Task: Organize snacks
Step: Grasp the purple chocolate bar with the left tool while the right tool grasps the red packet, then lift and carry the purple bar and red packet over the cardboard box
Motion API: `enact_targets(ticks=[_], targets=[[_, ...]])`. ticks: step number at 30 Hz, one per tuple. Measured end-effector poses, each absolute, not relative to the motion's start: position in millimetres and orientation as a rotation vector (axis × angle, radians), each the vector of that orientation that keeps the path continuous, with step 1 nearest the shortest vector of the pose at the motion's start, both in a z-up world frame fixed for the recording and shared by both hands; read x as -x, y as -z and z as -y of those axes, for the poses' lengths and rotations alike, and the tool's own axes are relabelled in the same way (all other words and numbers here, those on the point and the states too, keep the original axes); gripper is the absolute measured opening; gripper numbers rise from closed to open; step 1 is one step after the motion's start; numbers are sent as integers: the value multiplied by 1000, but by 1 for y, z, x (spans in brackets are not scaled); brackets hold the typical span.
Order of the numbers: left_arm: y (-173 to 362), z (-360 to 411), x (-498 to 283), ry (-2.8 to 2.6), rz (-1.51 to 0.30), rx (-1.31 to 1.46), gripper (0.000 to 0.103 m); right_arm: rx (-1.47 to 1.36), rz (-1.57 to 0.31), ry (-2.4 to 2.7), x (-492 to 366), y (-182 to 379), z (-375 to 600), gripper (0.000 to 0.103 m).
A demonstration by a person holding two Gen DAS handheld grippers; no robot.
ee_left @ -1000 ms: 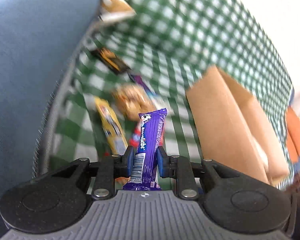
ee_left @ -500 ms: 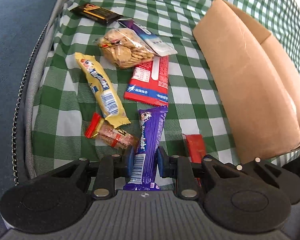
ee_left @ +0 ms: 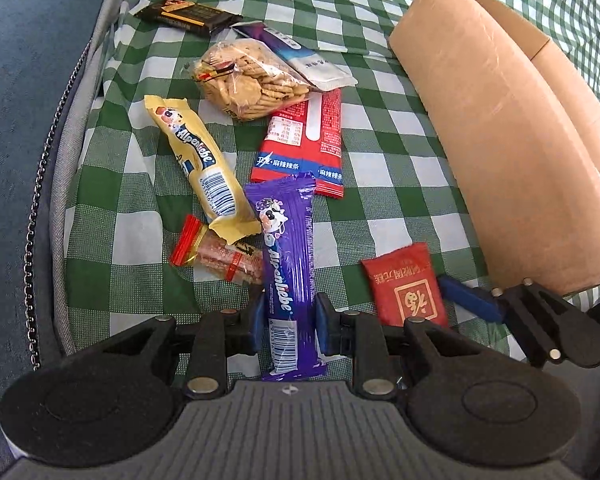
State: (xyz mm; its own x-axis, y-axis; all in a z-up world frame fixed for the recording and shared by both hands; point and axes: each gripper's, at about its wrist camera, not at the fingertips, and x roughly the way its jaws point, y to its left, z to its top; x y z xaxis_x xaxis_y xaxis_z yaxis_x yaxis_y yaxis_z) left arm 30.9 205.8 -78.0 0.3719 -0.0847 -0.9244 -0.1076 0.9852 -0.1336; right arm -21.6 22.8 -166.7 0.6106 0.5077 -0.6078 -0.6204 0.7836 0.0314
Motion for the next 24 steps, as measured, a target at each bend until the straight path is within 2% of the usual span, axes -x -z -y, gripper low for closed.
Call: enact_targets(ticks=[2,5,15,24], targets=[[78,-205,-31,-16,-1190,181,27,189,-637,-664,23,166,-23,49],[79,-205,-32,-19,-1189,185,27,193,-632,-670,25,165,-23,46],[63,-204,-22,5,-1082,208,26,211,-543,-678,47,141,-17,46],[19,-206,-13,34,-895,321,26,167,-378,-657,68,76,12,46]])
